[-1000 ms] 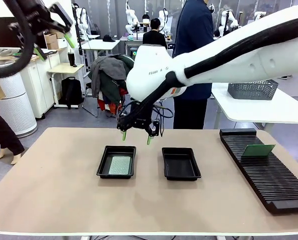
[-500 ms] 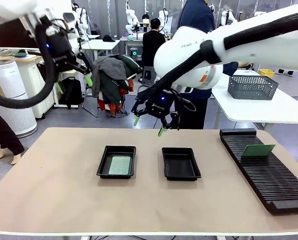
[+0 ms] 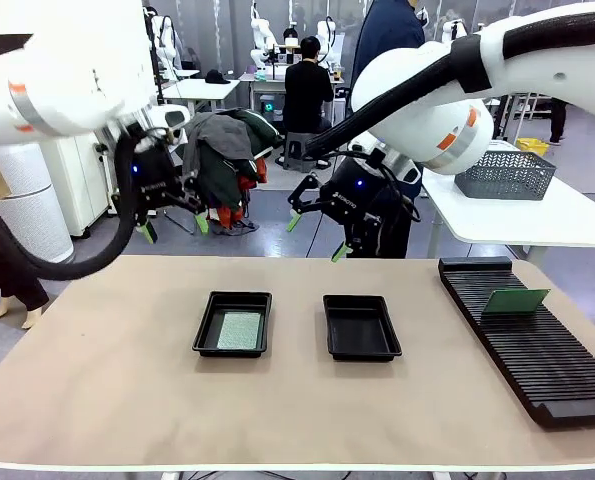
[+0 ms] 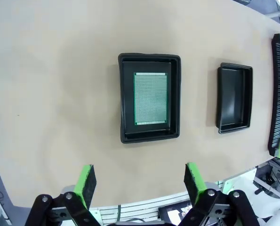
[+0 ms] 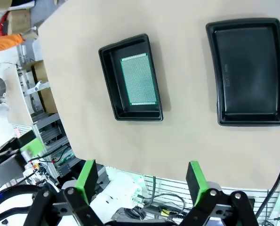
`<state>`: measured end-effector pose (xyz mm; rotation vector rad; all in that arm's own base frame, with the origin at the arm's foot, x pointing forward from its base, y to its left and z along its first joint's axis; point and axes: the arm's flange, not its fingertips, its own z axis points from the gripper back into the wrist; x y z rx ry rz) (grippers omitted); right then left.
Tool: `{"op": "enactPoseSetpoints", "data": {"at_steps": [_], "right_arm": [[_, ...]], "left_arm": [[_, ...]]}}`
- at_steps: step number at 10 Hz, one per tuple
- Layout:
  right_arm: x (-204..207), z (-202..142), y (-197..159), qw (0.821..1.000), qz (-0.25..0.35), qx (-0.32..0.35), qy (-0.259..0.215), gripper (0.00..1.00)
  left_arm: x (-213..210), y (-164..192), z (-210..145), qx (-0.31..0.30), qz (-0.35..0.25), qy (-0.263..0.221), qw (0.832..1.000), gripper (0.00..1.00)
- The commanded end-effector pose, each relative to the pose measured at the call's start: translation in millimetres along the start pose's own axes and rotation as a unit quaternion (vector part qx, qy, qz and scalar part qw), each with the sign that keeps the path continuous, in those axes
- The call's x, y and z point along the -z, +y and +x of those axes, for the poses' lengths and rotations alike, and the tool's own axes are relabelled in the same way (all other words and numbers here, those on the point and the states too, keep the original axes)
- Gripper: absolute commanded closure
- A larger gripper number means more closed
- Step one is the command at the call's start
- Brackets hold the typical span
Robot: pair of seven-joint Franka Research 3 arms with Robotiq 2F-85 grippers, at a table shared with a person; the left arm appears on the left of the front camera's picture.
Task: Inspect and transfer BCBs to ESD trays.
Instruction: Pick up the ESD tray and place it on the left side of the table.
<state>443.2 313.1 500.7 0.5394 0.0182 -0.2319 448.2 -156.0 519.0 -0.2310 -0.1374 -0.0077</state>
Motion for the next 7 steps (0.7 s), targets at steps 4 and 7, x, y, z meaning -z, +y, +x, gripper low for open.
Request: {"op": "enactPoseSetpoints", "data": {"at_steps": [4, 7], "right_arm": [[-7.3, 6.2, -8.2, 1.0, 0.003, -0.01, -0.01, 0.0], [-7.3, 6.2, -8.2, 1.0, 0.003, -0.01, -0.01, 0.0]], "left_arm": [[63.4, -1.2, 1.5, -0.014, 0.053, -0.044, 0.998, 0.0], [107.0, -7.9, 9.8, -0.003, 0.077, -0.042, 0.996, 0.0]]}}
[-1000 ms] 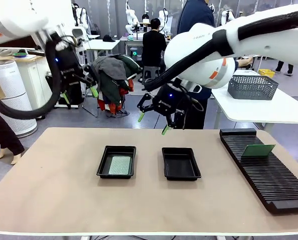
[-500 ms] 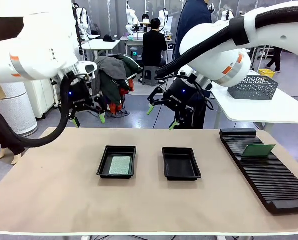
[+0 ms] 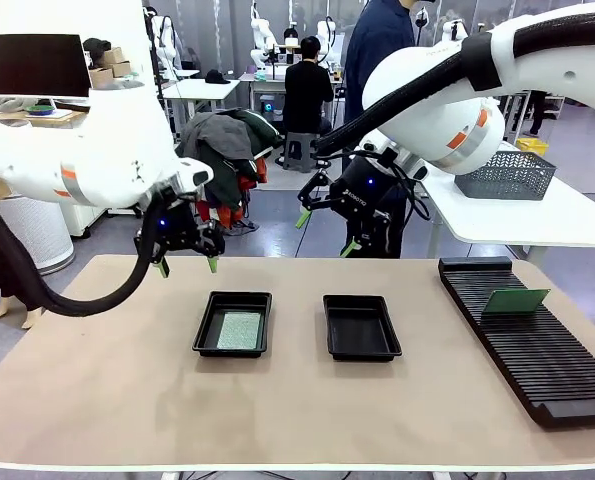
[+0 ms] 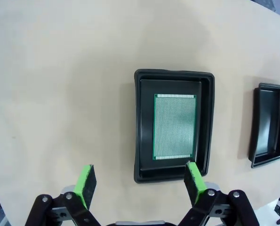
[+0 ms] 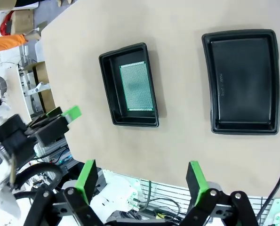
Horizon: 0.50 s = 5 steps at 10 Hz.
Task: Inspect and transfer BCBs to ESD trays.
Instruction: Pick up the ESD tray and place it on the left side of the table.
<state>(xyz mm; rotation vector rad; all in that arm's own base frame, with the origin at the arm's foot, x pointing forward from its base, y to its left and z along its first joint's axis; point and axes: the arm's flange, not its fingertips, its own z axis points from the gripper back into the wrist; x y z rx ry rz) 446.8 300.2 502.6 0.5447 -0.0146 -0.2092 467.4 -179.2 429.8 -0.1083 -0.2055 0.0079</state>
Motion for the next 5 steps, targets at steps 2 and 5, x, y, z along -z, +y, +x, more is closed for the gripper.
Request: {"op": "enactPoseSetpoints", "data": {"at_steps": [2, 5], "right_arm": [[0.7, 0.1, 0.8, 1.0, -0.002, 0.005, 0.003, 0.0], [0.7, 0.1, 0.8, 1.0, -0.002, 0.005, 0.003, 0.0]], "left_arm": [[34.4, -9.0, 1.8, 0.005, 0.022, 0.003, 1.0, 0.0], [71.2, -16.8, 0.1, 0.01, 0.027, 0.012, 1.0, 0.0]]}}
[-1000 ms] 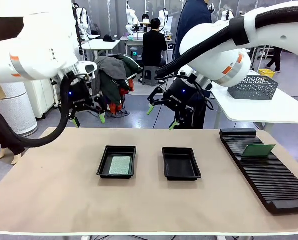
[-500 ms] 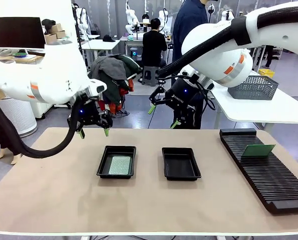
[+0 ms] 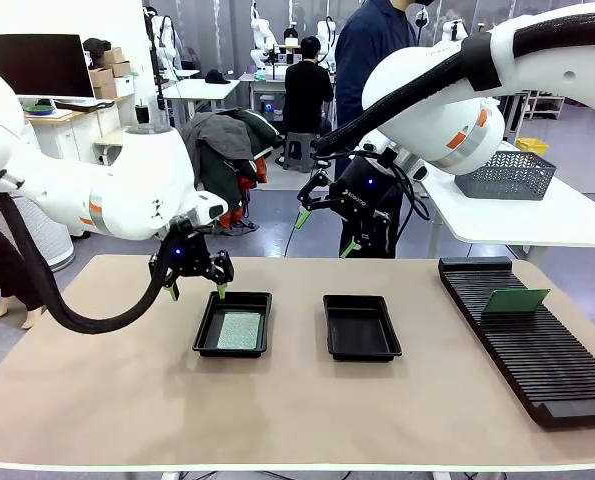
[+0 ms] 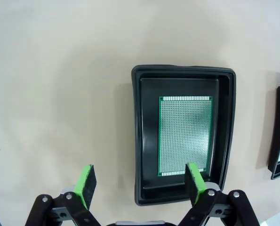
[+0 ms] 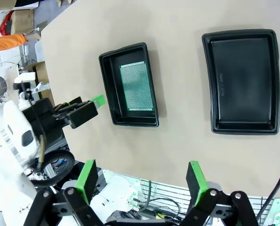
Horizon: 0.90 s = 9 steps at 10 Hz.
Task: Inspect and transfer BCBs to ESD trays.
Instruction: Pick up the ESD tray and place it on the left side of the table.
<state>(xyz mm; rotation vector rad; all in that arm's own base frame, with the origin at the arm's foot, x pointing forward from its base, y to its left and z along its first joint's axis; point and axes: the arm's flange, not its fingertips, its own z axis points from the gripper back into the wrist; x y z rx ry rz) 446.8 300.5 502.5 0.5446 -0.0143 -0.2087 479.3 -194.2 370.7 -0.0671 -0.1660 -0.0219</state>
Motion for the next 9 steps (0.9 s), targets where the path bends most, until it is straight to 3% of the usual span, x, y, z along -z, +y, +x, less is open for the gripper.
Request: {"op": "enactPoseSetpoints", "data": {"at_steps": [1, 8, 9], "right_arm": [[0.5, 0.2, 0.6, 1.0, -0.002, 0.005, 0.002, 0.0], [0.5, 0.2, 0.6, 1.0, -0.002, 0.005, 0.002, 0.0], [0.5, 0.2, 0.6, 1.0, -0.002, 0.005, 0.002, 0.0]], "left_arm": [[18.5, -10.5, 0.6, -0.005, 0.013, -0.007, 1.0, 0.0], [60.5, -7.5, 0.5, -0.013, 0.025, 0.004, 1.0, 0.0], [51.0, -2.7, -4.6, 0.002, 0.016, 0.027, 1.0, 0.0]]}}
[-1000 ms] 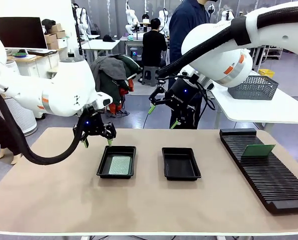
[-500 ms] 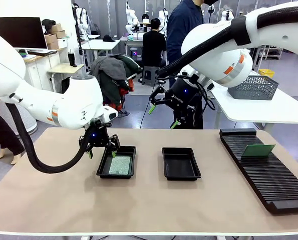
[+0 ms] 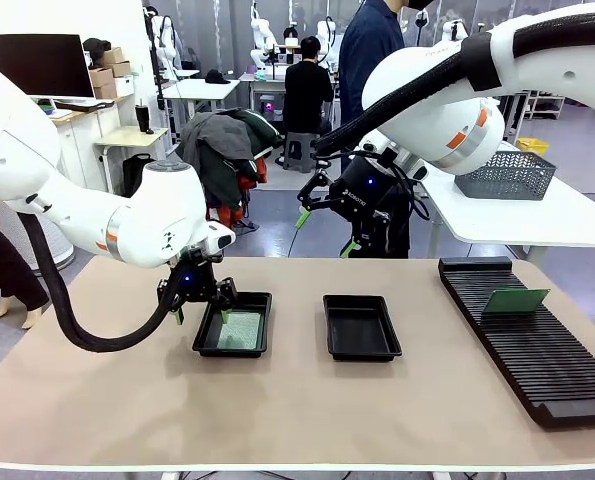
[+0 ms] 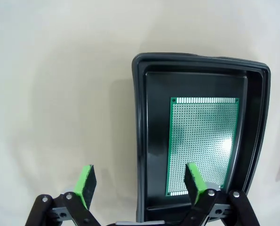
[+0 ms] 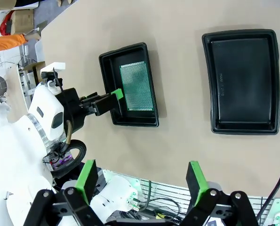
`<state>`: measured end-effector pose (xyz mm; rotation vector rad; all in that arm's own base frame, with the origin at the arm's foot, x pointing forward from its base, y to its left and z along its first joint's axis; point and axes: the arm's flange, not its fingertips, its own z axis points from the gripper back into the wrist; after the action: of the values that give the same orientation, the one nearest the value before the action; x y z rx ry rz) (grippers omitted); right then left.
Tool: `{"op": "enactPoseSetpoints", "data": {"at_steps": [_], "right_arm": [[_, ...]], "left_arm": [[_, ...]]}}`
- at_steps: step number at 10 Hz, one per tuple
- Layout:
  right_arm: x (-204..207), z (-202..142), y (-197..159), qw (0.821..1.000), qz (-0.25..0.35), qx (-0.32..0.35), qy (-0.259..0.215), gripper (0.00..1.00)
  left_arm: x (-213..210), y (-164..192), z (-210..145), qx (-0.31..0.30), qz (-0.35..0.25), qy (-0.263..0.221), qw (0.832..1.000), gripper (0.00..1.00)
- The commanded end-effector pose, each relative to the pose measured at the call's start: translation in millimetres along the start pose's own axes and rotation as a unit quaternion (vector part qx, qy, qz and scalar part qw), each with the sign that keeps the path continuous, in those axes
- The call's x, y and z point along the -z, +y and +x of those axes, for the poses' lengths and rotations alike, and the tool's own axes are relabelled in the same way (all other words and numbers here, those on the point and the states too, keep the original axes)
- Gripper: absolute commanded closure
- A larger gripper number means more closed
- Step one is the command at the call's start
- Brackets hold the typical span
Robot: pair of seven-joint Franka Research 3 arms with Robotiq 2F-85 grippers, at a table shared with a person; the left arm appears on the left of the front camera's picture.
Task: Inspect and transfer BCBs to ESD trays.
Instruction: Pick up the ESD tray and place it on the left side of the table.
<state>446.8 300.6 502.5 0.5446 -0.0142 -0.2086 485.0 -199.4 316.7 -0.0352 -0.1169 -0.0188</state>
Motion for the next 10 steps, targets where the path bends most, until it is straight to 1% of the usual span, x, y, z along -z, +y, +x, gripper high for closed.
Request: {"op": "enactPoseSetpoints", "data": {"at_steps": [1, 7, 9, 10], "right_arm": [[0.4, 0.2, 0.6, 1.0, -0.002, 0.005, 0.002, 0.0], [0.4, 0.2, 0.6, 1.0, -0.002, 0.005, 0.002, 0.0], [0.4, 0.2, 0.6, 1.0, -0.002, 0.005, 0.002, 0.0], [0.4, 0.2, 0.6, 1.0, -0.002, 0.005, 0.002, 0.0]], "left_arm": [[-3.4, -1.0, -1.6, 0.003, 0.001, 0.002, 1.0, 0.0], [-0.5, -1.0, -0.4, 0.001, 0.0, 0.0, 1.0, 0.0], [-2.4, 1.3, 1.4, 0.009, 0.0, -0.002, 1.0, 0.07], [0.4, 2.8, 4.2, 0.002, 0.009, 0.003, 1.0, 0.11]]}}
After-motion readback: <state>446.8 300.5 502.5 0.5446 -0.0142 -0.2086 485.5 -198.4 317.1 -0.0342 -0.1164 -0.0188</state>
